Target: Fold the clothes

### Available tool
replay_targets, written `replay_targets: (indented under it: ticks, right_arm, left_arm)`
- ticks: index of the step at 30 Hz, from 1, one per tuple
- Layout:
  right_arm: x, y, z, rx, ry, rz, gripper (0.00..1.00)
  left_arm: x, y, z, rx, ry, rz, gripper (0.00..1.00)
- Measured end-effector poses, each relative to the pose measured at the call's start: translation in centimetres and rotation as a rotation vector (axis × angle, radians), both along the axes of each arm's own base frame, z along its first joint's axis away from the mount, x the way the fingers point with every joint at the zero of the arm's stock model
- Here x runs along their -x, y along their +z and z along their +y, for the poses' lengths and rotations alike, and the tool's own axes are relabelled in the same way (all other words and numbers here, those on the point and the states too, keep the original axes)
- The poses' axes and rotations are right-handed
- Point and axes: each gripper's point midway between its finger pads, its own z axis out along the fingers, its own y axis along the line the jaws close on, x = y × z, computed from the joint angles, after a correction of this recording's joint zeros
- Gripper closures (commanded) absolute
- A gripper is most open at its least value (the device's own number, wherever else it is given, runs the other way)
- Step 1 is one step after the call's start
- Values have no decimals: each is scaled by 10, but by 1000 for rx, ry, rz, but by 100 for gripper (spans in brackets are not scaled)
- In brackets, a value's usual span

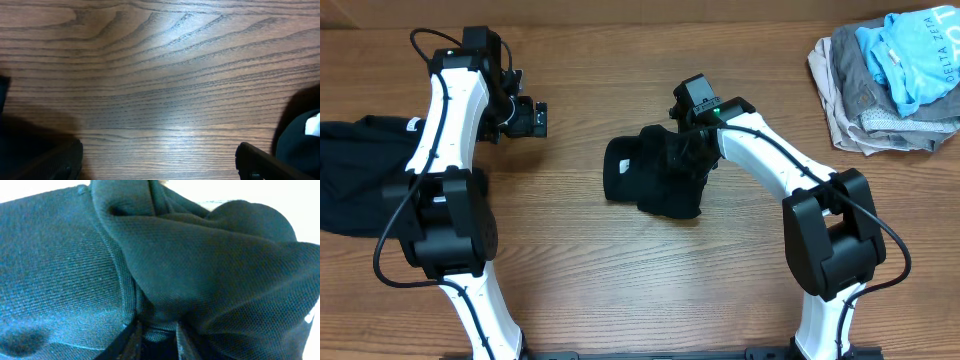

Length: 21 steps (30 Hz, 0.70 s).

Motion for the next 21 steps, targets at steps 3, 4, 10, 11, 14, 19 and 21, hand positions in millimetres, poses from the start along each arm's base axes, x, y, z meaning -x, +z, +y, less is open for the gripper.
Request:
replay_targets:
  ticks: [3,4,10,11,14,19,21]
  right_arm:
    - [3,6,-5,4,-15,34,61]
    - [5,9,-7,10,-17,52,58]
    - [10,50,-22,43,-29,131,35]
    - [9,61,-25,43,-35,133,25]
    - [5,83,-33,38,-47,126,11]
    - [13,89,-54,54,-79,174,4]
    - [13,84,-58,46,-85,184,3]
  left_arm:
    - [0,0,0,0,0,0,0]
    - [0,0,0,0,0,0,0]
    - [0,0,-1,3,-1,1,0]
    - [0,0,-1,4,0,0,0]
    - [0,0,-1,4,-1,0,0]
    - [0,0,-3,15,-3,0,0]
    - [0,0,-4,22,-5,-1,0]
